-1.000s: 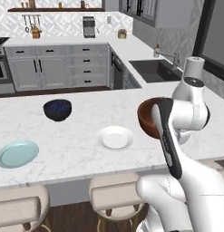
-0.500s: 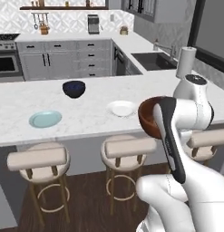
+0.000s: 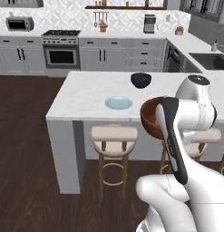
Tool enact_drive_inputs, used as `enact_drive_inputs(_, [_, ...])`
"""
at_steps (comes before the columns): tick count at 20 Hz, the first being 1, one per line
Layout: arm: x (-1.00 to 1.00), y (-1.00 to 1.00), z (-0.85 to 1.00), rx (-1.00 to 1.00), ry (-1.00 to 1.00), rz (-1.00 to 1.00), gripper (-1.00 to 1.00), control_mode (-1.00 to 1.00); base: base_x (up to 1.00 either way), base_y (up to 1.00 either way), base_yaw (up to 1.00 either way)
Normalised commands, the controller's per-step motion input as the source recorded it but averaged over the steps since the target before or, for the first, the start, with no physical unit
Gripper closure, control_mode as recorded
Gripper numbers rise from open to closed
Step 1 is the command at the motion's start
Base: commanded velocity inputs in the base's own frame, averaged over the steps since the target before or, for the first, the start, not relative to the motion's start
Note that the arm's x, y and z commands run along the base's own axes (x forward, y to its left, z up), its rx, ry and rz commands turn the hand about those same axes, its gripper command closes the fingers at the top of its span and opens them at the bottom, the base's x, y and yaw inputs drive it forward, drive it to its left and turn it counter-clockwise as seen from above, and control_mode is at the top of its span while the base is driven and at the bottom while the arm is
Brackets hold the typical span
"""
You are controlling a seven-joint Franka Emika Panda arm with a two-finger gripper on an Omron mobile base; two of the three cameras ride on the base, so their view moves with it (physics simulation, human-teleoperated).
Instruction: Pick the chicken drumstick and sweet potato from their plates and place them in the bowl. Then put the bowl in the fridge.
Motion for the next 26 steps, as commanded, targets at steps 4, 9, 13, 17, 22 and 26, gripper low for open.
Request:
enact_drive_inputs(4, [0.00, 0.00, 0.00, 0.00, 0.00, 0.00, 1.00, 1.00, 0.00, 1.00, 0.42])
enact_drive_inputs(9, [0.00, 0.00, 0.00, 0.00, 0.00, 0.00, 1.00, 1.00, 0.28, 1.00, 0.29])
enact_drive_inputs(13, [0.00, 0.00, 0.00, 0.00, 0.00, 0.00, 1.00, 1.00, 0.77, 1.00, 0.14])
enact_drive_inputs(17, [0.00, 0.00, 0.00, 0.00, 0.00, 0.00, 1.00, 1.00, 0.99, 1.00, 0.04])
enact_drive_inputs(22, [0.00, 0.00, 0.00, 0.00, 0.00, 0.00, 1.00, 1.00, 0.99, 1.00, 0.00])
enact_drive_inputs(26, [0.00, 0.00, 0.00, 0.00, 0.00, 0.00, 1.00, 1.00, 0.82, 1.00, 0.00])
